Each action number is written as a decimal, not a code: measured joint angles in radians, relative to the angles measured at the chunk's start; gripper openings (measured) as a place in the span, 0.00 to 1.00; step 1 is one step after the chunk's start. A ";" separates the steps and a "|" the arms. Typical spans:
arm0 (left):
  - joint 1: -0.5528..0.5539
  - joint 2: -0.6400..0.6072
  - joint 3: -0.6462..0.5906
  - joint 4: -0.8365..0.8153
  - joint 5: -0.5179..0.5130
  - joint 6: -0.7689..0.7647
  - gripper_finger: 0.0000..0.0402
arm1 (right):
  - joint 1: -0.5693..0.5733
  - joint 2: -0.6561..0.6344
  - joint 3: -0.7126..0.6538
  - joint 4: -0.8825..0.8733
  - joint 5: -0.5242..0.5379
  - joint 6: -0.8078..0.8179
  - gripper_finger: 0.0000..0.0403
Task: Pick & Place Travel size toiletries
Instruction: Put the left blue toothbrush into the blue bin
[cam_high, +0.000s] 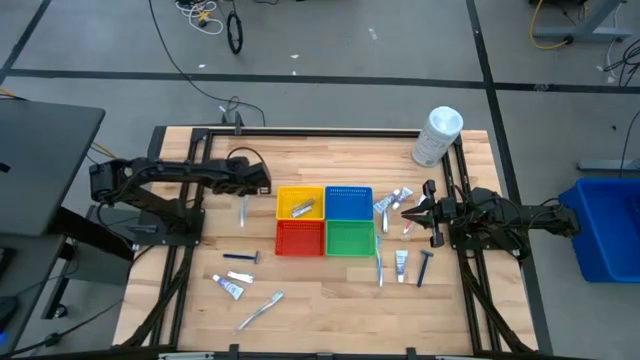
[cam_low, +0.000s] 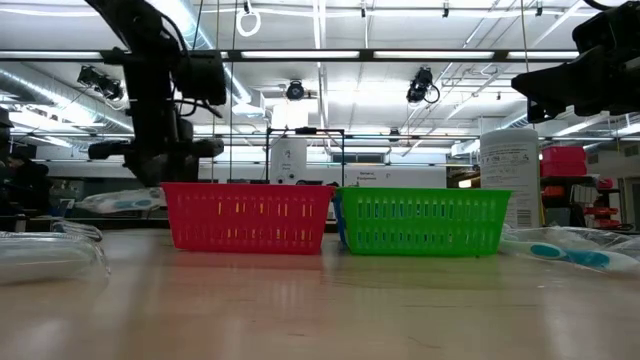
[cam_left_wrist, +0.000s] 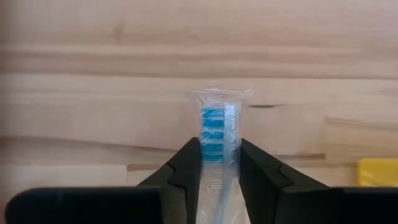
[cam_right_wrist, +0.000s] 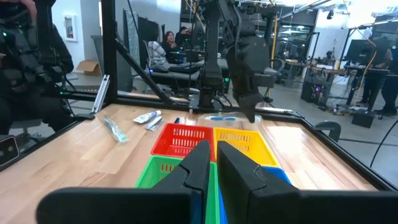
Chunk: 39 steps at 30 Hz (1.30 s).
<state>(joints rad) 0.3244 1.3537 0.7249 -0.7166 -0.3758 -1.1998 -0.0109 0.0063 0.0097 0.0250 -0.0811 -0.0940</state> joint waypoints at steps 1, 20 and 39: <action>0.000 0.000 0.012 -0.008 0.000 0.010 0.24 | 0.000 0.000 0.000 0.000 0.000 0.000 0.10; -0.116 0.000 0.223 0.086 0.072 0.480 0.24 | 0.000 0.000 0.000 0.000 0.000 0.000 0.10; -0.181 0.007 0.223 0.453 0.267 0.748 0.24 | 0.000 0.000 0.000 0.000 0.000 0.000 0.10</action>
<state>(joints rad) 0.1436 1.3605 0.9478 -0.2635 -0.1084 -0.4520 -0.0111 0.0061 0.0101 0.0252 -0.0813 -0.0940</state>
